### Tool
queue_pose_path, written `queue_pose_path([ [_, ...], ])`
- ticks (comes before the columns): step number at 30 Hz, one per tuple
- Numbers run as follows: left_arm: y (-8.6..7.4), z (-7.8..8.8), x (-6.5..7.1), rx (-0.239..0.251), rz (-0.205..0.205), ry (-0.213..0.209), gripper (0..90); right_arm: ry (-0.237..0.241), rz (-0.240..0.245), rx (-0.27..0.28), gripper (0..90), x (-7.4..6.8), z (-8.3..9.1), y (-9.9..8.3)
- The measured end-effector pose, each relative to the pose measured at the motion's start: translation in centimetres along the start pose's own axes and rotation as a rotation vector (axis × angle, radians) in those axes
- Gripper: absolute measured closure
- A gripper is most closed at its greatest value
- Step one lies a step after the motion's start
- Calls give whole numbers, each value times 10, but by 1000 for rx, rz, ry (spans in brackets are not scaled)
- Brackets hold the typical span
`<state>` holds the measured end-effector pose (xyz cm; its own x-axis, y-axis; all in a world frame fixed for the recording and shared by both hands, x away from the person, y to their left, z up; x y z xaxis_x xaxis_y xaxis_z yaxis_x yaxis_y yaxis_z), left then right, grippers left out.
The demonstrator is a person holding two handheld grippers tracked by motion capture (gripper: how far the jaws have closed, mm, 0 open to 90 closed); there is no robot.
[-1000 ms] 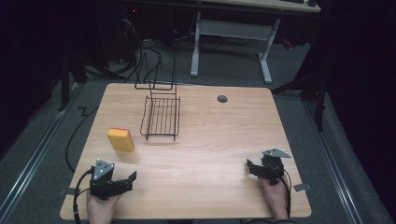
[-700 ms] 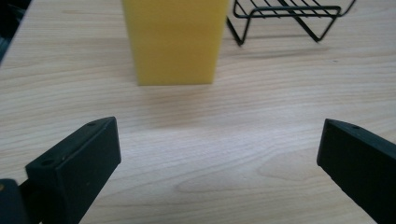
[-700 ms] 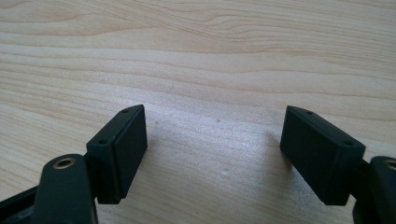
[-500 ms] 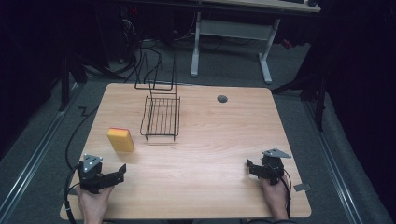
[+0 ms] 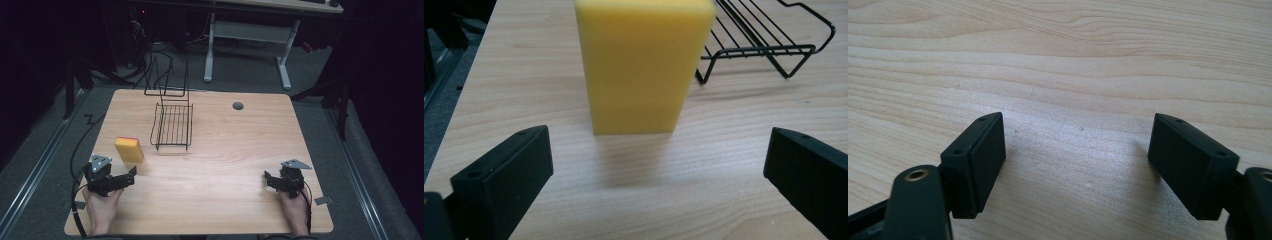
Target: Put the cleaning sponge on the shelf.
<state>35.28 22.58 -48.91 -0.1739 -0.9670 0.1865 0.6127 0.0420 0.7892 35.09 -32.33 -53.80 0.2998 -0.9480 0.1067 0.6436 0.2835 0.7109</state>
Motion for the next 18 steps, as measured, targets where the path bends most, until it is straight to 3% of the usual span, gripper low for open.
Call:
queue_pose_path([
  [4, 6, -3, 2, 1, -1, -8, 0, 0, 0, 0, 232, 0, 0, 0],
  [18, 25, -17, 6, 14, -4, 23, 0, 2, 0, -1, 232, 0, 0, 0],
])
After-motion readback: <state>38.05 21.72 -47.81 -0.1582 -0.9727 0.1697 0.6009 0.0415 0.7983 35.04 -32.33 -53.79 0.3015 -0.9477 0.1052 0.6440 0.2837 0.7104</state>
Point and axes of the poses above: each handheld gripper's, and its own axes: z roughly backward along the jaws, y roughly out of its top, x roughly to its right, the point moved 1 cm from there along -z, roughly forward along the jaws, and after that the axes turned 7 degrees about z, right-handed, at the moved point
